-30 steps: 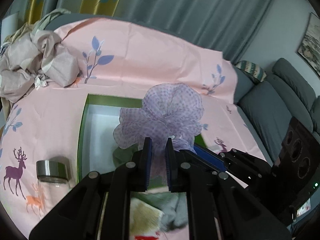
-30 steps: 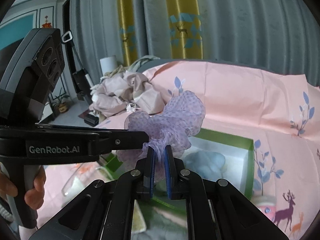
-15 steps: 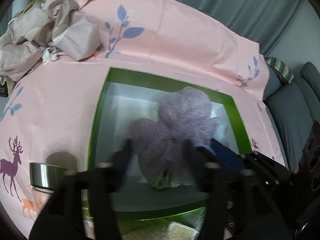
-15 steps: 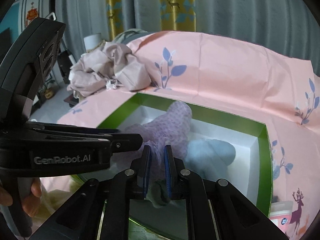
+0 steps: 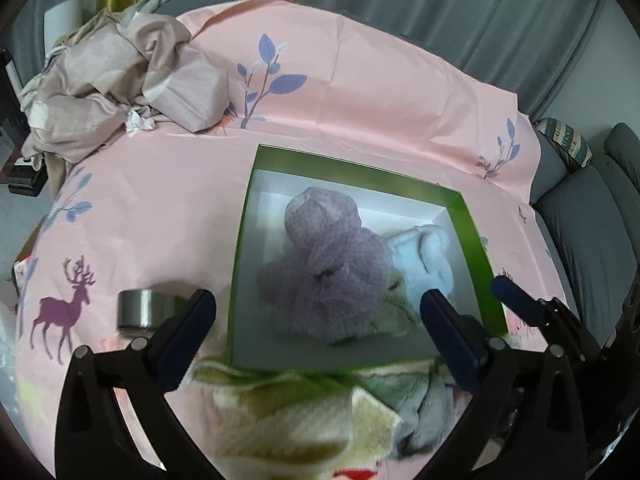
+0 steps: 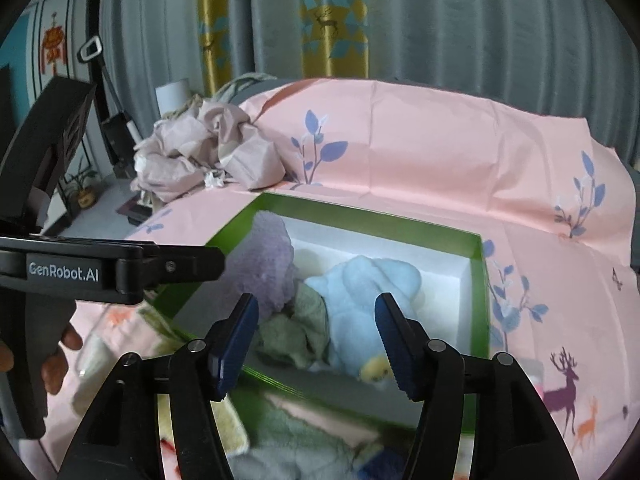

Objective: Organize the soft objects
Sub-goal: 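Place the lavender bath puff into the box and open the right gripper, then move the right gripper back to the cream towel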

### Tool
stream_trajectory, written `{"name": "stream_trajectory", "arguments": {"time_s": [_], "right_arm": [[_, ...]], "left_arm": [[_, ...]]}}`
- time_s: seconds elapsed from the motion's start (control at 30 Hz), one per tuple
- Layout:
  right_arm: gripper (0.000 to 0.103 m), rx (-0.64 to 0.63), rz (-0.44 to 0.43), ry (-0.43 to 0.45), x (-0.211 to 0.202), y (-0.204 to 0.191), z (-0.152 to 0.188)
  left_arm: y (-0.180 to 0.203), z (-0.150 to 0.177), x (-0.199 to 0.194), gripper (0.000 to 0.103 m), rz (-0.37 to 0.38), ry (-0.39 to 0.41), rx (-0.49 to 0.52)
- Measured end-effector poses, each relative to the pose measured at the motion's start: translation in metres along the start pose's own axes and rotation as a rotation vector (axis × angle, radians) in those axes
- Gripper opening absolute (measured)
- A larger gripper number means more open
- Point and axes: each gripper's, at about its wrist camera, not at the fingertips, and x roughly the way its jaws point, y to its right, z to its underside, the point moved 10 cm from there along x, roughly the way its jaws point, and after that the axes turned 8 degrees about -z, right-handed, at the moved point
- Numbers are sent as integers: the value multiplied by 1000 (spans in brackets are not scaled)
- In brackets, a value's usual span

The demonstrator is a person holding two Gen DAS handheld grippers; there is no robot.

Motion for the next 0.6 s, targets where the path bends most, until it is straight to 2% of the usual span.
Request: {"name": "stream_trajectory", "arguments": {"time_s": [0.3, 0.6], "right_arm": [[65, 64, -11, 45, -65, 5, 31], [65, 124, -21, 45, -99, 3, 69]], "left_arm": [[6, 27, -45, 102, -1, 21, 22], [-3, 57, -93, 102, 19, 57, 22]]}}
